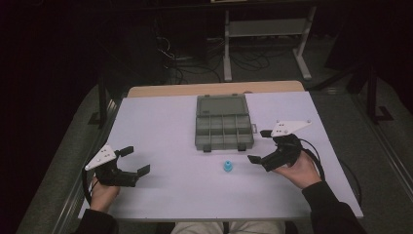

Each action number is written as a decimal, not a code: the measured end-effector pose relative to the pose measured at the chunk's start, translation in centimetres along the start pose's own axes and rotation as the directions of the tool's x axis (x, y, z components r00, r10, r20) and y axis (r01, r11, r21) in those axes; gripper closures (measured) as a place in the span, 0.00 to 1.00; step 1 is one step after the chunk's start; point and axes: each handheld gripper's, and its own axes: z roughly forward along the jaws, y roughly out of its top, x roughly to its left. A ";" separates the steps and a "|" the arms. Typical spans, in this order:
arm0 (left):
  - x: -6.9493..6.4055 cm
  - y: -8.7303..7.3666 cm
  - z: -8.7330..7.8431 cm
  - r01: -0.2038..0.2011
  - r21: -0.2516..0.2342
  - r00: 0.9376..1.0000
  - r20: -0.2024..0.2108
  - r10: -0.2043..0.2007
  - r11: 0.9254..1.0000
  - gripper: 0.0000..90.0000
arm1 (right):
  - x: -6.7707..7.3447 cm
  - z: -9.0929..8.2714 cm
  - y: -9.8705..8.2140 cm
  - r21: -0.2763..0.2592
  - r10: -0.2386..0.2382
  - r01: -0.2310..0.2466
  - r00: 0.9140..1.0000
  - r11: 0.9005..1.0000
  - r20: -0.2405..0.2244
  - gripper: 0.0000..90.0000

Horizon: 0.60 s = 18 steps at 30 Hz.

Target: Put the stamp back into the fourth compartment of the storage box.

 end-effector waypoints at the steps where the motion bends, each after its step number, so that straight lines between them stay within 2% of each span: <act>1: 0.0 0.0 0.0 0.001 0.000 1.000 0.000 -0.001 1.000 0.00 | 0.1 0.1 0.0 0.003 0.002 -0.002 1.000 1.000 -0.002 0.00; 18: 0.0 0.0 0.0 0.001 0.000 1.000 0.001 -0.001 1.000 0.00 | 0.4 1.9 0.0 0.037 -0.010 0.012 0.999 0.999 -0.036 0.00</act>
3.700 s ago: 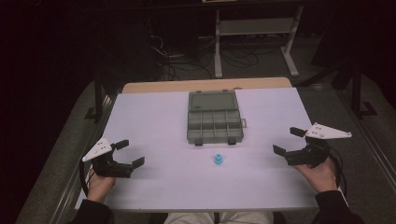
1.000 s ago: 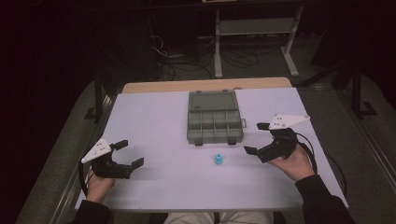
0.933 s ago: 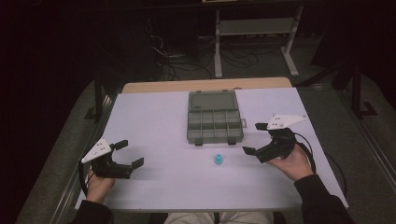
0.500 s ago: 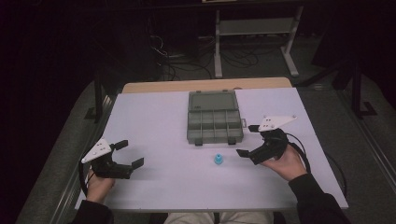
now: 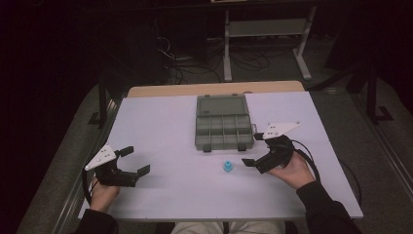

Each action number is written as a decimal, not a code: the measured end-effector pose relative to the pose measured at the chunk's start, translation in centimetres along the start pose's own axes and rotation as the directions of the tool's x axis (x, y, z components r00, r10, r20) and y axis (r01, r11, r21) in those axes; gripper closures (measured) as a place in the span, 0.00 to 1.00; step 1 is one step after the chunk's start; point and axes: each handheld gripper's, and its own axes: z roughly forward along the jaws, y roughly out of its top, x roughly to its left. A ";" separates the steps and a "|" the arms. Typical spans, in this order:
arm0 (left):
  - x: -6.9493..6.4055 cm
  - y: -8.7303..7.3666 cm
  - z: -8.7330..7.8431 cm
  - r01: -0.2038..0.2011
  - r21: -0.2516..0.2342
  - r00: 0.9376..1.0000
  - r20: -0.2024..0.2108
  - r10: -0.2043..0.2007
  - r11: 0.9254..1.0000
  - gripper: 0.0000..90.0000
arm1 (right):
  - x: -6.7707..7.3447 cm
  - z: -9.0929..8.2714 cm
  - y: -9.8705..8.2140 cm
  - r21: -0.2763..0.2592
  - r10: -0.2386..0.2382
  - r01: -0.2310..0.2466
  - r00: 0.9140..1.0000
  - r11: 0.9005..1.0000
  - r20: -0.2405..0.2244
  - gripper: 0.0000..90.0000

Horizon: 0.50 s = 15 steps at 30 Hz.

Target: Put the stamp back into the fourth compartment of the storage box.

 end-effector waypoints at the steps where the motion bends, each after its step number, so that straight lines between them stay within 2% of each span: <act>1: 0.0 0.0 0.0 0.000 0.001 1.000 0.000 0.000 1.000 0.00 | 0.0 0.1 0.0 0.002 -0.002 0.002 1.000 1.000 -0.001 0.00; 9: 0.0 0.0 0.1 -0.003 0.005 1.000 0.004 0.003 1.000 0.00 | 0.3 1.1 0.0 0.042 -0.021 0.022 1.000 0.999 -0.015 0.00; 15: 0.0 0.0 0.1 -0.003 0.006 1.000 0.003 0.002 1.000 0.00 | 0.4 1.7 -0.1 0.052 -0.023 0.024 0.999 0.998 -0.027 0.00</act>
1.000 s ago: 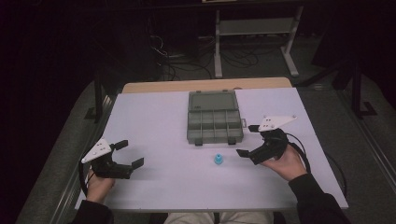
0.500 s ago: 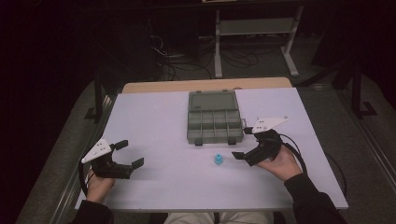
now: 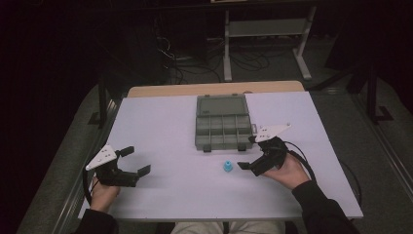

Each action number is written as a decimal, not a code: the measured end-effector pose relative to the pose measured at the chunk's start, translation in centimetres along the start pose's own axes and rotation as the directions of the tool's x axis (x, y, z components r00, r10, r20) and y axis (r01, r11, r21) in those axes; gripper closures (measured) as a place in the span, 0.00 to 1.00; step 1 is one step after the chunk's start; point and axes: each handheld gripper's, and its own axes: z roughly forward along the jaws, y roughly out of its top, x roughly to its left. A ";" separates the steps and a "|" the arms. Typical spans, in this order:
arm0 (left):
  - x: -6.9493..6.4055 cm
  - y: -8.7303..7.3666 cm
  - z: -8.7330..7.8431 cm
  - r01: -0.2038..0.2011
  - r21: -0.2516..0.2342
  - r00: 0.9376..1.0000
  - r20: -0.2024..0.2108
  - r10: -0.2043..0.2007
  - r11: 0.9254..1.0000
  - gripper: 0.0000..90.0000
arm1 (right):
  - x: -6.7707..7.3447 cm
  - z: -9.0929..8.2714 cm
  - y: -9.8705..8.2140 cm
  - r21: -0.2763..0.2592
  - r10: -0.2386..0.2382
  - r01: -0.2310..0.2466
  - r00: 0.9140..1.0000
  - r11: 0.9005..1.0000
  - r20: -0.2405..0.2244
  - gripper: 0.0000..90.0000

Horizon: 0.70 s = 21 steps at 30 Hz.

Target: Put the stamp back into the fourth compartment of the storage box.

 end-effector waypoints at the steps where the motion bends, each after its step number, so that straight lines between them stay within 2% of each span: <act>1: 0.0 0.0 0.0 -0.001 0.000 1.000 0.000 0.001 1.000 0.00 | 0.0 0.1 0.0 0.002 -0.001 0.001 1.000 1.000 -0.002 0.00; 10: 0.0 0.0 0.0 0.002 -0.005 1.000 -0.001 -0.002 1.000 0.00 | 0.2 1.1 -0.1 0.016 -0.003 0.003 1.000 1.000 -0.019 0.00; 15: 0.0 0.0 0.0 0.001 -0.004 1.000 0.001 -0.001 1.000 0.00 | 0.3 2.1 -0.2 0.059 -0.018 0.020 0.999 0.998 -0.036 0.00; 21: 0.0 0.0 -0.1 0.001 -0.004 1.000 0.000 -0.001 1.000 0.00 | 0.5 2.9 -0.2 0.073 -0.023 0.026 0.998 0.997 -0.050 0.00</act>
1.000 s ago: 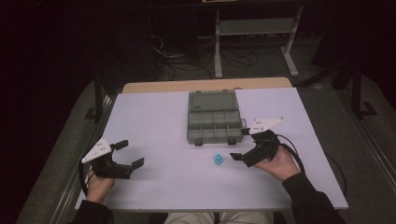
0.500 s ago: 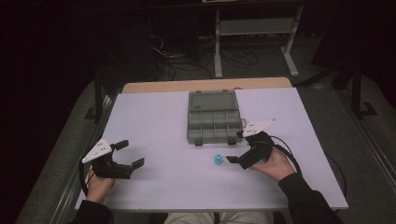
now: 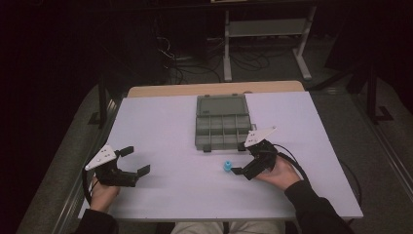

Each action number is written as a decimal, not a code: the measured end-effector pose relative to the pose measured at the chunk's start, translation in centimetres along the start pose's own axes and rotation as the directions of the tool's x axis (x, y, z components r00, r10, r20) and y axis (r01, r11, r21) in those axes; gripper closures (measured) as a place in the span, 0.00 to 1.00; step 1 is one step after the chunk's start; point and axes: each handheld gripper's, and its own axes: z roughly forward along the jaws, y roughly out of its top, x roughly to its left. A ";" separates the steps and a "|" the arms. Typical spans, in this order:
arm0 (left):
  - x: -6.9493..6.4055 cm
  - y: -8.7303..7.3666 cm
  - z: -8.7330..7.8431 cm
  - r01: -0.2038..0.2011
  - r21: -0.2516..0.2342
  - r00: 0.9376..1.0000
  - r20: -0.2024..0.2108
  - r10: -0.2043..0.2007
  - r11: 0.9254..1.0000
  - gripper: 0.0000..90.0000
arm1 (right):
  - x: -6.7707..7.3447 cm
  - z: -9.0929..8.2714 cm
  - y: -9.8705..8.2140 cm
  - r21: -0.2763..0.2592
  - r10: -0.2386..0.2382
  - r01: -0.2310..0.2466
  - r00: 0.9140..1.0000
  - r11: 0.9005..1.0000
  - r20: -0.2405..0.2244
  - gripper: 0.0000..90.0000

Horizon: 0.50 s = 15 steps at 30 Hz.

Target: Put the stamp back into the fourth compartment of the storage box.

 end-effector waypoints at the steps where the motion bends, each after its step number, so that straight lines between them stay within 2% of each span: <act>1: 0.0 0.0 0.0 0.000 0.000 1.000 0.000 0.000 1.000 0.00 | 0.1 0.2 0.0 0.001 -0.001 0.001 1.000 1.000 -0.002 0.00; 15: 0.0 0.0 0.0 -0.001 0.002 1.000 0.005 0.001 1.000 0.00 | 0.4 2.1 -0.2 0.035 -0.012 0.012 1.000 0.999 -0.021 0.00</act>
